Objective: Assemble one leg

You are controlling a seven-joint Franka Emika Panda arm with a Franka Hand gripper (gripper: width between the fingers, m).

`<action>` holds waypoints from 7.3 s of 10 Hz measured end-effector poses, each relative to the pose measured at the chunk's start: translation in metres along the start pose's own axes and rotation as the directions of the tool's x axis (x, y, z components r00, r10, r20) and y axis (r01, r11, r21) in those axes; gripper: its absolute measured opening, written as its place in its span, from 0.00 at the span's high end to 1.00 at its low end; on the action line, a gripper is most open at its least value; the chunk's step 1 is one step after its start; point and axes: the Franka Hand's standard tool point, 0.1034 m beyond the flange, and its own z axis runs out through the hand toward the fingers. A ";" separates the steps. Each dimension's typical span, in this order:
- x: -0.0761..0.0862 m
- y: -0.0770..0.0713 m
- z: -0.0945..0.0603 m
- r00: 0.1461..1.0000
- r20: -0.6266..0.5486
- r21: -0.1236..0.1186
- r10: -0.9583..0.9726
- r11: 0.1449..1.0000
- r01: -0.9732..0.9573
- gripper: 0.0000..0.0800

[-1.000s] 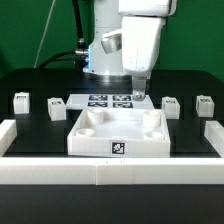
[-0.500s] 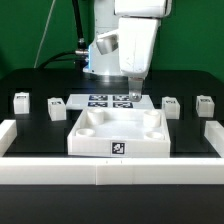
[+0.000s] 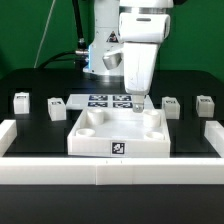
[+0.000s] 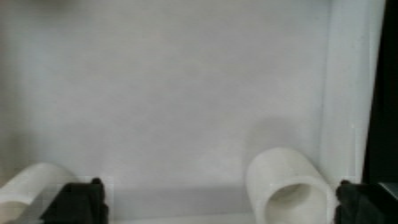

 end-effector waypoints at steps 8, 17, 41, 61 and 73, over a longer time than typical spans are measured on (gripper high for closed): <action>-0.017 -0.028 0.035 1.000 -0.014 0.038 -0.015 0.999 0.015 0.19; -0.023 -0.032 0.043 1.000 -0.016 0.051 0.008 0.999 -0.007 0.90; 0.050 0.002 0.042 0.971 -0.055 0.015 -0.232 0.972 0.233 0.92; 0.069 -0.008 -0.003 0.995 -0.037 -0.025 -0.097 0.995 0.096 0.19; 0.119 -0.052 -0.002 0.281 -0.022 0.104 0.959 0.282 -0.954 0.19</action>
Offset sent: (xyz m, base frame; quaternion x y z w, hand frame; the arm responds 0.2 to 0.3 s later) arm 0.0000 0.0000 0.0000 0.0000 0.0000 0.0000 1.0000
